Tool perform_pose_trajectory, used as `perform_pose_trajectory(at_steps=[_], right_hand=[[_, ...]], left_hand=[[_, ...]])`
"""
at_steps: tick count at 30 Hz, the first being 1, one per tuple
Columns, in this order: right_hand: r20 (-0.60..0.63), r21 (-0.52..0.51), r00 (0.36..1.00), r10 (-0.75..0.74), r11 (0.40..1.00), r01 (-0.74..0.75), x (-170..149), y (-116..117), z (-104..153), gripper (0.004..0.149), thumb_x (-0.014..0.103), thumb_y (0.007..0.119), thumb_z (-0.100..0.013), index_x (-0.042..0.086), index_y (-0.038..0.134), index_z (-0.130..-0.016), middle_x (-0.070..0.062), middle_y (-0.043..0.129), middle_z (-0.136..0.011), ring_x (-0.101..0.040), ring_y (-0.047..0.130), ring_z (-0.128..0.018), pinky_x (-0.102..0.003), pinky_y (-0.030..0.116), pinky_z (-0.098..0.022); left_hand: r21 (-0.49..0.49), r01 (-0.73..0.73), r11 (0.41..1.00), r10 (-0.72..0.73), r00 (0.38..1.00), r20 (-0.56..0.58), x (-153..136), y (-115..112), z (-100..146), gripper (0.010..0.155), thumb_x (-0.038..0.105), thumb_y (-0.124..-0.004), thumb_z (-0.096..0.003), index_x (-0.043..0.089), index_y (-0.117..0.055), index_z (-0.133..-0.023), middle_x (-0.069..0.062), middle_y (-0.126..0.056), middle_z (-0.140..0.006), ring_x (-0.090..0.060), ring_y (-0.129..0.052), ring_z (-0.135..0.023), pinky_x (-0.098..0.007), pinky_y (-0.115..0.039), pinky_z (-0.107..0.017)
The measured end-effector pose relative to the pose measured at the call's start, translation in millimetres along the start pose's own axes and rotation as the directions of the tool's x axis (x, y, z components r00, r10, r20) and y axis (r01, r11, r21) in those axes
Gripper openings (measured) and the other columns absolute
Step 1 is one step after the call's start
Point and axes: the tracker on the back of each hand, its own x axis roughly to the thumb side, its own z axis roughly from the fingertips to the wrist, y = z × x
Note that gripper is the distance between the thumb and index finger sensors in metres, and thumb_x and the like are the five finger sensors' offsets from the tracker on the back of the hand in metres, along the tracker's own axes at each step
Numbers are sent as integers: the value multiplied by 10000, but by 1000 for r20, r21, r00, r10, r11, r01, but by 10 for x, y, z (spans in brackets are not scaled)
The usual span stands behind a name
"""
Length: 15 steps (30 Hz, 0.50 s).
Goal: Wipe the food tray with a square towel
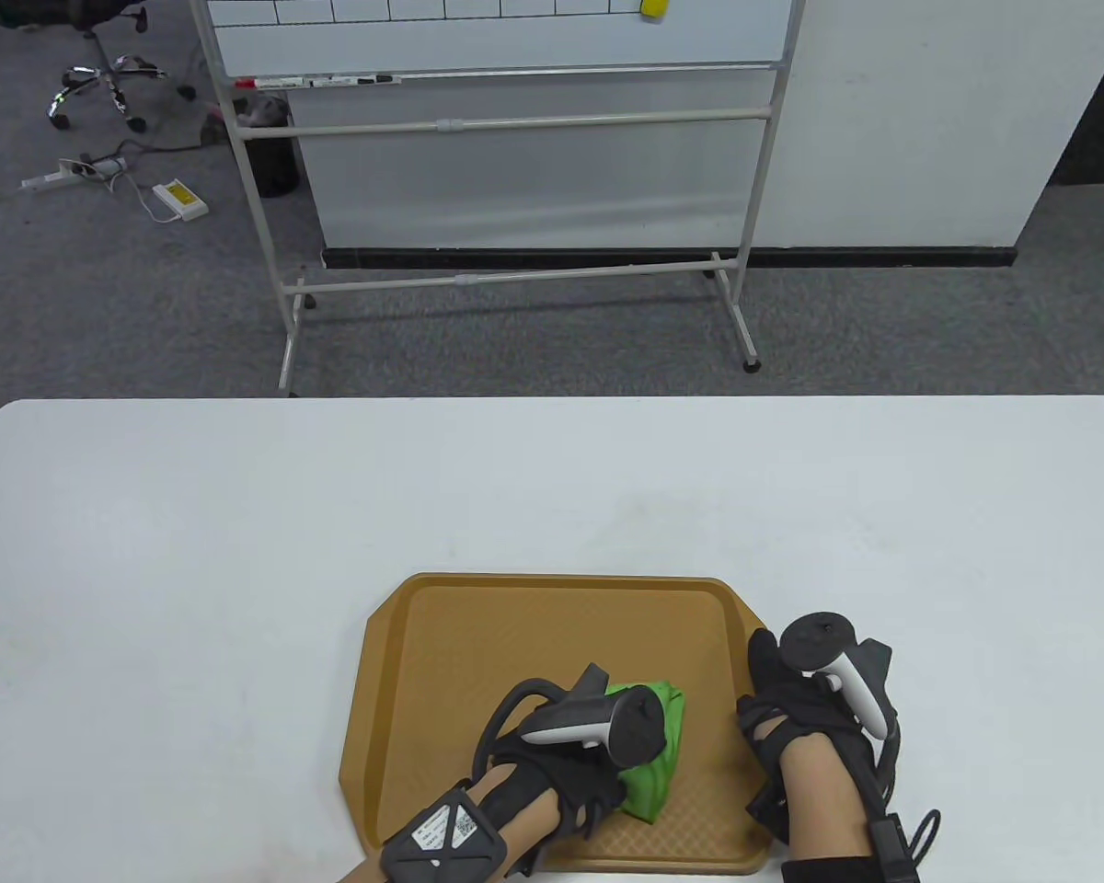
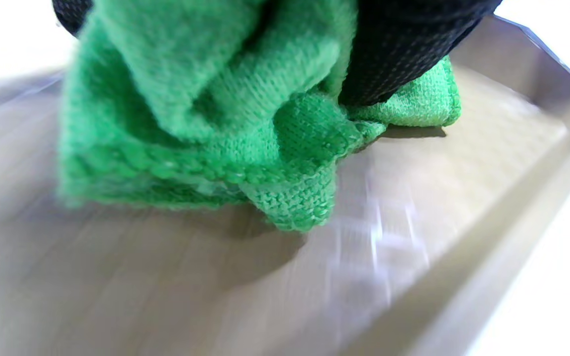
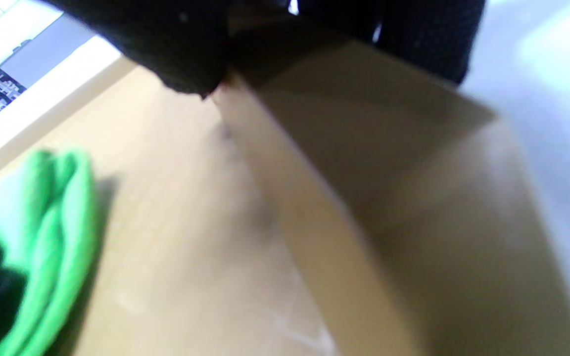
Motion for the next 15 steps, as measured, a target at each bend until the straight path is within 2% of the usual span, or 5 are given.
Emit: perform_pose_trajectory(at_steps=[9,13,15], right_hand=[[-4,-28,1000,24,999,-24,1,13,12,742,373,748,-500,392,220,-1021,10,339,-1193,-249,846,-656,-470,746,-514],[-1,-26,1000,18,1000,-18,-6,10,13,744,371,752,-499,393,222,-1021,16,341,-1192,-250,847,-656,-469,746,-512],[0,-26,1000,19,999,-19,-6,11,12,745,370,752,-499,392,223,-1022,19,343,-1191,-250,847,-655,-470,746,-512]], left_hand=[[0,-117,993,117,991,-66,-528,-227,450,695,449,-827,-508,392,-431,-1077,76,-283,-1146,-258,-738,-654,-463,-682,-527],[0,-87,996,85,978,-189,-764,-190,589,666,419,-852,-510,410,-479,-1061,86,-349,-1148,-289,-774,-672,-499,-685,-548],[22,9,1000,-2,957,-289,-895,-166,634,660,415,-850,-511,405,-486,-1061,73,-385,-1158,-300,-794,-680,-512,-690,-560]])
